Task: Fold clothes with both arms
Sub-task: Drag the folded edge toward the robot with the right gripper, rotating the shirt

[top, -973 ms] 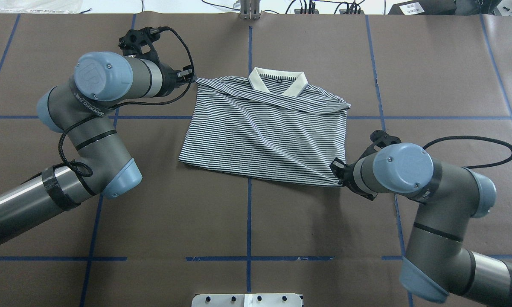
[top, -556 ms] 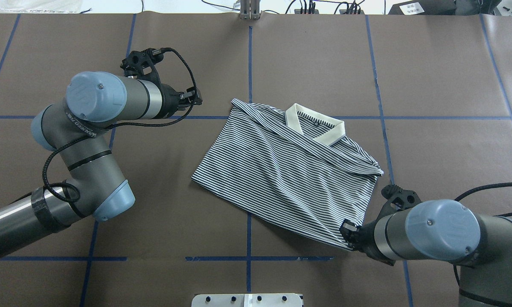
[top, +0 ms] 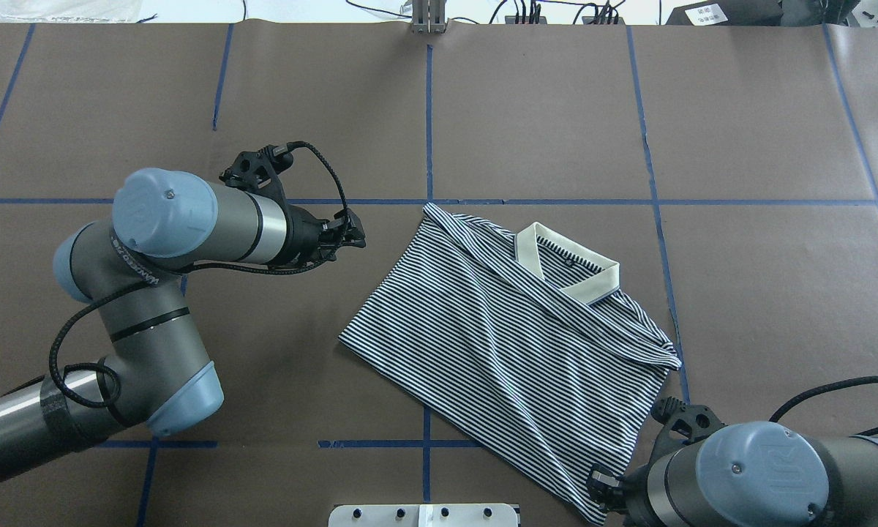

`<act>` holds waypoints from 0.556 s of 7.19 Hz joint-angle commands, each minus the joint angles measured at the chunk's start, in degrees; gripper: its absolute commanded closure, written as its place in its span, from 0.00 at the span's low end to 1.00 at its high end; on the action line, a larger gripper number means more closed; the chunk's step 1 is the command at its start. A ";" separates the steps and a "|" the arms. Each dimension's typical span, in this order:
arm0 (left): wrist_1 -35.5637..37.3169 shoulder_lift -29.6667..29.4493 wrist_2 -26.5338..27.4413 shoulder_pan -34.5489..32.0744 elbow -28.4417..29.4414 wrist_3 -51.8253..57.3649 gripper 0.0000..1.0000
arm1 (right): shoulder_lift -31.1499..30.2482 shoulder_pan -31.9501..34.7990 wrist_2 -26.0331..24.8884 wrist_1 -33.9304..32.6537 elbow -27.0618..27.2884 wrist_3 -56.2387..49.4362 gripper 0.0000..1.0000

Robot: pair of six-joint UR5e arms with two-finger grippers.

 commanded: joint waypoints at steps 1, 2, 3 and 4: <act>8.65 2.97 4.92 6.15 -5.78 -2.26 0.39 | 0.36 5.17 -0.03 0.08 2.12 0.04 0.00; 11.83 2.90 5.19 7.65 -5.81 -2.35 0.39 | 0.72 8.34 0.06 0.08 2.39 -0.05 0.00; 11.95 2.72 5.20 9.40 -4.94 -2.35 0.39 | 0.72 9.85 0.06 0.08 2.39 -0.14 0.00; 11.95 2.37 5.54 10.47 -3.89 -2.18 0.41 | 0.37 9.87 -0.03 0.08 2.04 -0.14 0.00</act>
